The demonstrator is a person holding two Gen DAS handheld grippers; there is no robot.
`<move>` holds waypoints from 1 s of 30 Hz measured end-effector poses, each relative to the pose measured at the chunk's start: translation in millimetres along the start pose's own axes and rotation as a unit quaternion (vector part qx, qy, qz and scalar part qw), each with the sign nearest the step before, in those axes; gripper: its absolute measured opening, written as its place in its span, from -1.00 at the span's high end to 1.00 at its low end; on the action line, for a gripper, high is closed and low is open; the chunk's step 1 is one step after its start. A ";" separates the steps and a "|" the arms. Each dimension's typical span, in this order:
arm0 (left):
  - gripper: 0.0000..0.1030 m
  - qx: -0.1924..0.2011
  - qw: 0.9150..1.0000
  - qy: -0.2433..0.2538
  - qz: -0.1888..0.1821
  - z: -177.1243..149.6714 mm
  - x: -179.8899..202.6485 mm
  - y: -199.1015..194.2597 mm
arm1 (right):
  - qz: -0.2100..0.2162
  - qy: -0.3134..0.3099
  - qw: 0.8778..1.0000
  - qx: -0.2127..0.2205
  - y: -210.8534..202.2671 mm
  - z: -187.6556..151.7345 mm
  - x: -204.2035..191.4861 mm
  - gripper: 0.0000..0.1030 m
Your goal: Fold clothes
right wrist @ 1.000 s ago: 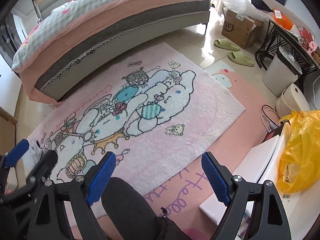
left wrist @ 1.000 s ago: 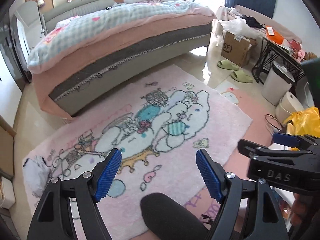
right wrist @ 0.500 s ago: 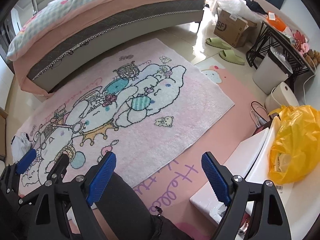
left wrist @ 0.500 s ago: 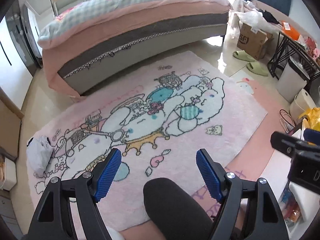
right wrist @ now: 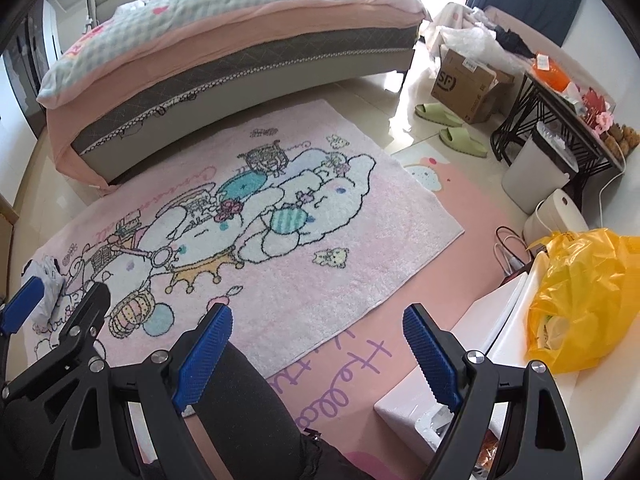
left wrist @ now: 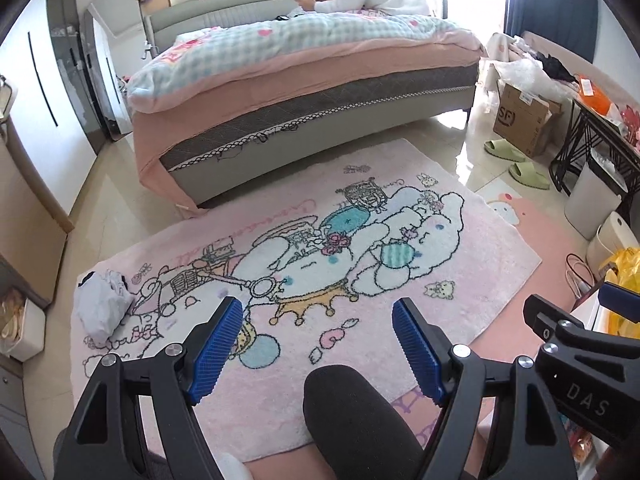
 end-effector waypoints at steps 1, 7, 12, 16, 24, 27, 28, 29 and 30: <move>-0.50 -0.001 1.000 -0.005 0.001 -1.0 -1.2 -3.7 | 0.002 0.000 1.000 0.007 -3.8 1.2 -0.1 -0.70; -0.50 -0.009 0.999 -0.042 -0.009 -7.9 -6.3 -17.7 | 0.008 -0.011 1.000 0.011 -9.3 0.6 -4.5 -0.70; -0.50 -0.016 0.999 -0.051 -0.002 -11.6 -8.6 -17.8 | 0.011 -0.018 1.000 0.001 -7.0 -5.9 -6.8 -0.70; -0.50 -0.014 0.999 -0.051 0.001 -12.1 -8.2 -20.4 | 0.012 -0.019 1.000 0.000 -8.3 -8.0 -5.6 -0.70; -0.50 -0.018 0.998 -0.061 -0.005 -13.5 -6.5 -20.6 | 0.015 -0.018 1.000 -0.006 -7.3 -10.5 -2.9 -0.70; -0.49 -0.019 0.998 -0.060 -0.003 -14.0 -4.9 -21.1 | 0.014 -0.019 1.000 -0.009 -6.3 -11.5 -2.3 -0.70; -0.50 -0.020 0.998 -0.058 -0.005 -14.0 -3.9 -20.6 | 0.014 -0.018 1.000 -0.010 -5.9 -11.7 -2.2 -0.70; -0.49 -0.023 0.998 -0.059 -0.008 -14.3 -3.4 -19.7 | 0.014 -0.018 1.000 -0.011 -5.4 -12.1 -1.6 -0.70; -0.50 -0.025 0.998 -0.060 -0.011 -14.7 -2.9 -18.9 | 0.015 -0.017 1.000 -0.012 -4.9 -12.5 -1.0 -0.70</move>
Point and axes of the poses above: each gripper's, at about its wrist camera, not at the fingertips, and y roughly the way its jaws point, x to its right, z to its top, the point moved 9 cm from there along y, roughly the way its jaws point, and after that the axes turned 8 degrees about y, right-handed, at the moved point
